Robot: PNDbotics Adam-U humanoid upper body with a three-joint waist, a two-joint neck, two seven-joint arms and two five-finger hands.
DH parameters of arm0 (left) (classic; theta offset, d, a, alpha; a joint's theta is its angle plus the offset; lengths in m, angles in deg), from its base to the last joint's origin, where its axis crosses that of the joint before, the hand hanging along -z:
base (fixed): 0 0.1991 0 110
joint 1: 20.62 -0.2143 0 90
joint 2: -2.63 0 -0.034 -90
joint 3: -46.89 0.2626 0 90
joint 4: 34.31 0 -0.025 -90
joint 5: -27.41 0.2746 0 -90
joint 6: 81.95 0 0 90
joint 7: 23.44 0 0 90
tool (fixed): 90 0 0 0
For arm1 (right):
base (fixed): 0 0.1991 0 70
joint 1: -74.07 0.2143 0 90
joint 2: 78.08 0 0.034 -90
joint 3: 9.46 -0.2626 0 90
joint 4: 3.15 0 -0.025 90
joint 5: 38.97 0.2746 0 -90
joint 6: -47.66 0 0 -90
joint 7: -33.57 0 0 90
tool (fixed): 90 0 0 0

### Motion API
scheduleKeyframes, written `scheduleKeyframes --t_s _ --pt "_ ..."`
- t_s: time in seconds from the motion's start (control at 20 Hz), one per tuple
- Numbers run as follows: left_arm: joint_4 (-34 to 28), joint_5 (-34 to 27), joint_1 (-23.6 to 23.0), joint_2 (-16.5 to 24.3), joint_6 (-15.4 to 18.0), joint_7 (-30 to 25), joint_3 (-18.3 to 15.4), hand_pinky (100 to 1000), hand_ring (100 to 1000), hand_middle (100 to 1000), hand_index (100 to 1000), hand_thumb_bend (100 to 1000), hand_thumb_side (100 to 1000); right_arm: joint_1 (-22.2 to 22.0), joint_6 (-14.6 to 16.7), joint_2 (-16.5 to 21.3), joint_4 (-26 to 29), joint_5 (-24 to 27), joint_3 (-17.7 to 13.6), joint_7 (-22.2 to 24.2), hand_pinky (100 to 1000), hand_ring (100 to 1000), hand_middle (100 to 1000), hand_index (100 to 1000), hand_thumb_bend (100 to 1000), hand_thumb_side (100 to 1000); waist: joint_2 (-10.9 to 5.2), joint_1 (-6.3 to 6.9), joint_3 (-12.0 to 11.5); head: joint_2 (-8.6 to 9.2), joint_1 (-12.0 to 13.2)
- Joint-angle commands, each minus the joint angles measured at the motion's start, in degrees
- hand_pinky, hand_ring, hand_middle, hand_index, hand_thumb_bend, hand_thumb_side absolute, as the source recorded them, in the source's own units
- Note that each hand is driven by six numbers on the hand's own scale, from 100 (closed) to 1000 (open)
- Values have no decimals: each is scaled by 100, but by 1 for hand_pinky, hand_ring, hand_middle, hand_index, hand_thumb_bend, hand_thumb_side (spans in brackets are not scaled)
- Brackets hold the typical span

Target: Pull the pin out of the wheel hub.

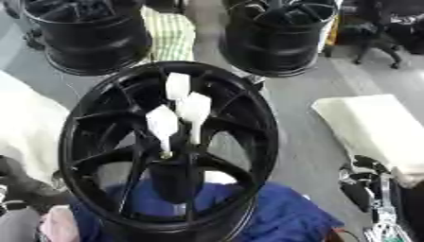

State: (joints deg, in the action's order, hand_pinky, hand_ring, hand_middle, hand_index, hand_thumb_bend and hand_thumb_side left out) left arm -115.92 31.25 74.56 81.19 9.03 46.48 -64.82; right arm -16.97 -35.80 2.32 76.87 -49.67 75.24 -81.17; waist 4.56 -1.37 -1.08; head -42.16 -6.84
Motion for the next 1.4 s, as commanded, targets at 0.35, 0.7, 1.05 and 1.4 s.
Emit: scheduleKeyframes --t_s 0.35,0.7,1.05,1.4 --pt "-98 15 55 68 5 -21 17 614 625 558 747 100 592 32 -4 79 131 -9 -26 -9 492 528 642 740 136 146 -36 8 -3 58 9" --pt "-98 16 54 66 7 -25 17 614 626 558 747 100 593 27 -2 79 128 -4 -24 -9 492 528 642 740 137 145 -35 7 -3 52 13" --pt "-143 22 57 50 -13 -28 10 614 626 558 747 100 594 -18 34 125 269 69 -40 -82 490 528 642 747 143 137 -36 6 20 72 59" --pt "-346 9 56 63 -101 -68 13 614 626 558 747 100 595 142 -146 1184 1202 -206 -173 97 507 539 658 771 134 166 -60 -80 2 71 114"
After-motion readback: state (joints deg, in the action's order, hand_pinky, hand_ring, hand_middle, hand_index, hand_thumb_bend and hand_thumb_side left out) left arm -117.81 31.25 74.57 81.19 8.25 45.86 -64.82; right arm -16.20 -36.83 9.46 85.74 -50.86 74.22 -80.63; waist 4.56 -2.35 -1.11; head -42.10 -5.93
